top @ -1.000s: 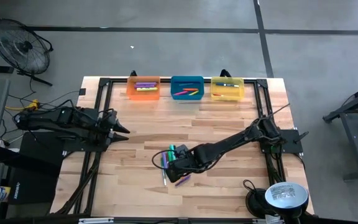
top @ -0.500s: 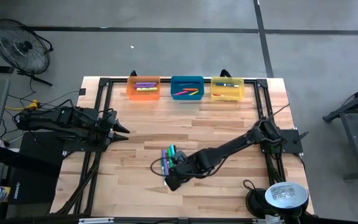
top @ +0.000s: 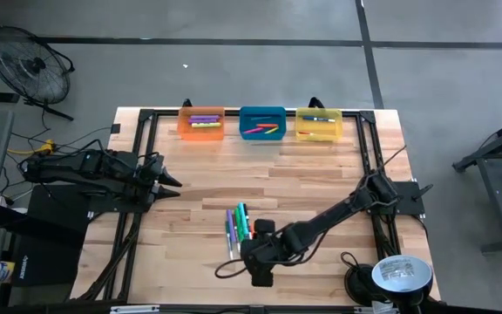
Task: Pick & Place Markers
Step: Put the violet pen into the blue bin
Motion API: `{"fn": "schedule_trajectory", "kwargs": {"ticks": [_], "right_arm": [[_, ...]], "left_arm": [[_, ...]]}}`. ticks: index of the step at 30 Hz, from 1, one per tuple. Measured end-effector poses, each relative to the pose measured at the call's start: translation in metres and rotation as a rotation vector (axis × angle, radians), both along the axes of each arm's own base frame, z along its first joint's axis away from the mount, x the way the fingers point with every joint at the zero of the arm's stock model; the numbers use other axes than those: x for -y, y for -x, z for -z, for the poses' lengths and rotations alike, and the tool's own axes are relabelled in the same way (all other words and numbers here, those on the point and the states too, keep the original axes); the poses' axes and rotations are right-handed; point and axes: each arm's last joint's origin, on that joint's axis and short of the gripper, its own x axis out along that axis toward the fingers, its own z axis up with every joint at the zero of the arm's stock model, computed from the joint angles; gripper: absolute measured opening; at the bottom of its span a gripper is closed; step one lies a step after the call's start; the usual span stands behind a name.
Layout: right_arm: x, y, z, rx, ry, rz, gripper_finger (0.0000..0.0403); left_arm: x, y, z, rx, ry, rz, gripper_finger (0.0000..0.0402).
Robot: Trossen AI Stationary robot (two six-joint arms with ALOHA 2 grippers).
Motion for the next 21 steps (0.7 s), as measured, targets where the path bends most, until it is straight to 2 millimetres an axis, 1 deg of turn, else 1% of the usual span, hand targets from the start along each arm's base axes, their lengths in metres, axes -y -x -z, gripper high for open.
{"fn": "schedule_trajectory", "kwargs": {"ticks": [3,5,8,10,14,21], "right_arm": [[0.003,0.002,0.010,-0.018,0.053,-0.083,0.0208],[0.005,0.004,0.020,-0.047,0.039,-0.125,0.0208],[0.010,0.010,0.038,-0.116,0.024,-0.148,0.0208],[0.013,0.013,0.046,-0.139,0.036,-0.146,0.0208],[0.016,0.016,0.055,-0.144,0.052,-0.169,0.0208],[0.023,0.014,0.066,-0.121,0.044,-0.164,0.0208]], "left_arm": [[0.000,0.000,0.000,0.000,0.000,0.000,0.0156],[0.000,0.000,0.000,0.000,0.000,0.000,0.0156],[0.000,0.000,0.000,0.000,0.000,0.000,0.0156],[0.000,0.000,0.000,0.000,0.000,0.000,0.0156],[0.000,0.000,0.000,-0.001,0.000,0.000,0.0156],[0.000,0.000,0.000,-0.001,-0.001,-0.001,0.0156]]}}
